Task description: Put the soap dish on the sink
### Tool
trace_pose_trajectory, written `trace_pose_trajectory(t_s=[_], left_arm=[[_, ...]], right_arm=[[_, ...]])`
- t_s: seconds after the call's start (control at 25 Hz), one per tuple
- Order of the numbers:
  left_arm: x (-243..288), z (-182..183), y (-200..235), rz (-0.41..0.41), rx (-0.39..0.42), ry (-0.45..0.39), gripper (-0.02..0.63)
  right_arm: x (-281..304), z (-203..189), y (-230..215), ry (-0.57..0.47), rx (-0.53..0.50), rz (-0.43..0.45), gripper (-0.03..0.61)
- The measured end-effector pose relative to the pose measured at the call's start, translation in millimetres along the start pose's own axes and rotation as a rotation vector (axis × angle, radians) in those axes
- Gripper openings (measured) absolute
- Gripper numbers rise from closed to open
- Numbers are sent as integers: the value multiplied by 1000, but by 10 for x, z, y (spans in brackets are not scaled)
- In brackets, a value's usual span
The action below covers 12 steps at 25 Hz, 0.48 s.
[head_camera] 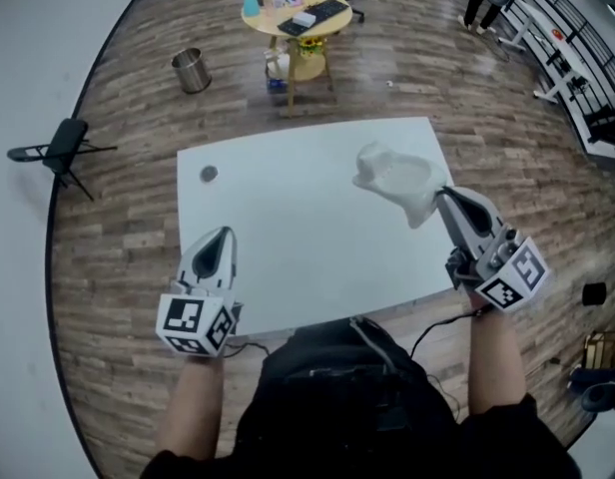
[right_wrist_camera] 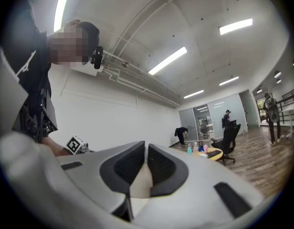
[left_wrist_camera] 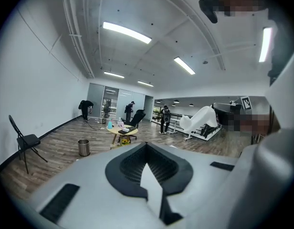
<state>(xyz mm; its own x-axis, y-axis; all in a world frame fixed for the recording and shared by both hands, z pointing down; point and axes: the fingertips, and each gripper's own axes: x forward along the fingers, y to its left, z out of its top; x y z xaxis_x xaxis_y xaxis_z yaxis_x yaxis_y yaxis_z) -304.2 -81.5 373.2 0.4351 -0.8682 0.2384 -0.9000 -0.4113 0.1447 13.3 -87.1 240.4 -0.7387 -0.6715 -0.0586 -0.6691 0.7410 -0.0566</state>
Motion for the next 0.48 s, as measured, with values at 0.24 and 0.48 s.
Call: trace_pose_trajectory(t_s=[0.24, 0.48], left_arm=[[-48, 62, 66, 53, 14, -21, -11], [19, 92, 153, 71, 46, -2, -11]], right_arm=[[104, 84, -1, -29, -22, 54, 31], [325, 92, -154, -32, -30, 75, 31]])
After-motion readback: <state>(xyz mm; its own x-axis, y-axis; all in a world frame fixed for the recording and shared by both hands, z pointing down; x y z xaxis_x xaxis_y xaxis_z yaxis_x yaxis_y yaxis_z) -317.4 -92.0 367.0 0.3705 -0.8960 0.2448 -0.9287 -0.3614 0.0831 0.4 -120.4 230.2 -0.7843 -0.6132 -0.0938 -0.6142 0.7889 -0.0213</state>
